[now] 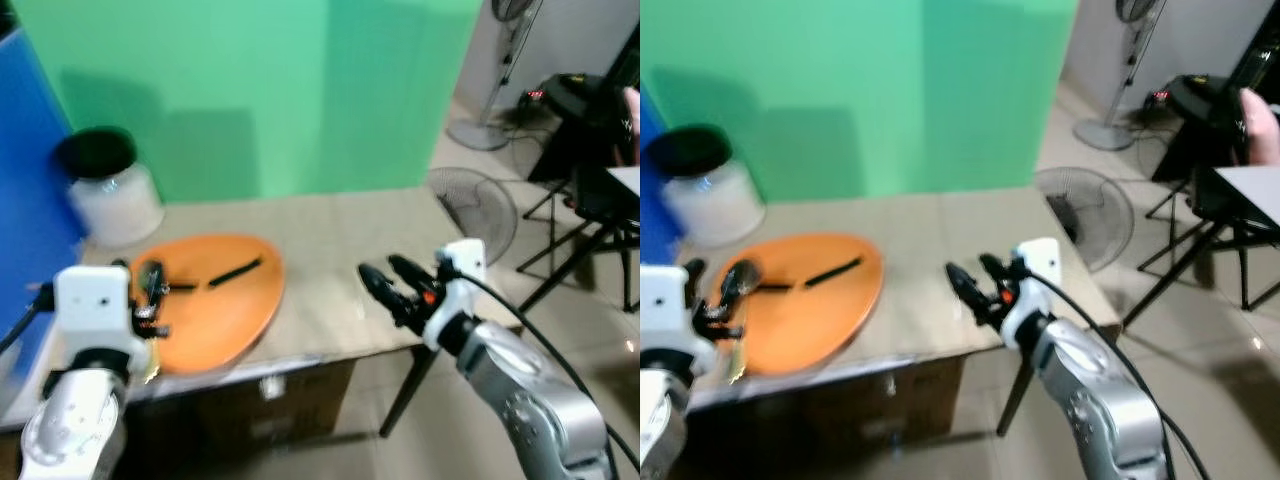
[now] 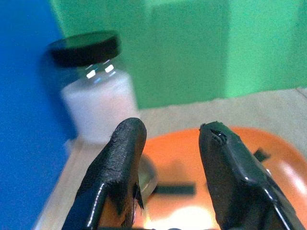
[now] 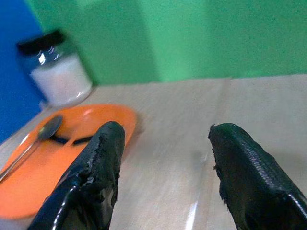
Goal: Setting the table
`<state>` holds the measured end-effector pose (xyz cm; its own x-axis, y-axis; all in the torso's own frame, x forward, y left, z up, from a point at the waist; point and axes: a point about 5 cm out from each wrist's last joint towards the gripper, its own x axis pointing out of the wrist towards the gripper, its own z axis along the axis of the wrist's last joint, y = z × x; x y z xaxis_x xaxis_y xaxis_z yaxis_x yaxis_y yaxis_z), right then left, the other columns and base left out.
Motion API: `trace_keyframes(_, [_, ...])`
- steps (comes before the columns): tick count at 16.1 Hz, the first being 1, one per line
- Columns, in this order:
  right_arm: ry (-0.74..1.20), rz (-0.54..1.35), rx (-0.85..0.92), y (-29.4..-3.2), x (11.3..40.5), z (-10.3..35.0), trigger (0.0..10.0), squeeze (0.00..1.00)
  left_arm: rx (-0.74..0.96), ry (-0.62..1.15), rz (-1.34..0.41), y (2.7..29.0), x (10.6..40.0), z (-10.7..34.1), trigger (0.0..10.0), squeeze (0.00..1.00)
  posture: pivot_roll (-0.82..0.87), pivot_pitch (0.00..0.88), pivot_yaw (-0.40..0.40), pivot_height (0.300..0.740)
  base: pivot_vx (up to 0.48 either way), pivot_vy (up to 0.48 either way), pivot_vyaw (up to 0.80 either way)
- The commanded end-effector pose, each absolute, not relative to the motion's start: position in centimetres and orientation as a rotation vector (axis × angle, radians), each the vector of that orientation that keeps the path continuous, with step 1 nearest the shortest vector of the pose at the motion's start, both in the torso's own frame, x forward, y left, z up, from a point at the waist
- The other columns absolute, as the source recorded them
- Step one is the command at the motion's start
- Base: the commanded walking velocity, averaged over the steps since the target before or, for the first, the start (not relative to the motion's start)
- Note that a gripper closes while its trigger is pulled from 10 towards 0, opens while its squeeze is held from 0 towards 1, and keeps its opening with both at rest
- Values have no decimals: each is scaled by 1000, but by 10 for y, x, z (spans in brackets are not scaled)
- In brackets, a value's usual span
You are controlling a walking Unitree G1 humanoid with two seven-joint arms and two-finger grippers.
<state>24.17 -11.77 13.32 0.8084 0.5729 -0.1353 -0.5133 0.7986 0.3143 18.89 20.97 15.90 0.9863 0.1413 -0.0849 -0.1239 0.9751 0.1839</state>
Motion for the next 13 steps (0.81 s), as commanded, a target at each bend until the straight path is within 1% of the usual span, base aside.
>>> trace_keyframes(1, [233,577,248,-124,242,134,10000,0,166,110,109,205,190,157,10000,0,-8,0,-4,740,0,0,0])
trace_keyframes(3, [249,631,216,-122,242,134,10000,0,187,160,79,203,187,149,10000,0,-9,0,-4,740,0,0,0])
trace_keyframes(5, [259,725,178,-120,241,137,10000,0,200,223,110,210,190,142,10000,0,-16,0,-12,740,0,0,0])
trace_keyframes(6, [258,754,167,-119,241,139,10000,0,203,240,122,214,192,140,10000,1000,-17,0,-15,740,0,0,0])
trace_keyframes(9, [257,778,178,-126,246,145,10000,0,208,267,125,221,199,141,10000,1000,-25,0,-27,740,0,0,0])
trace_keyframes(10, [258,786,178,-127,247,146,10000,239,212,277,129,223,201,140,10000,1000,-28,0,-30,740,0,0,0])
trace_keyframes(11, [259,799,174,-128,248,147,10000,737,205,283,125,225,204,140,10000,1000,-30,0,-34,740,0,0,0])
trace_keyframes(12, [260,813,169,-129,248,148,10000,1000,203,286,115,225,206,140,10000,1000,-31,0,-38,740,0,0,0])
trace_keyframes(13, [265,838,156,-130,249,149,10000,1000,190,292,103,226,212,140,10000,1000,-34,0,-42,740,0,0,0])
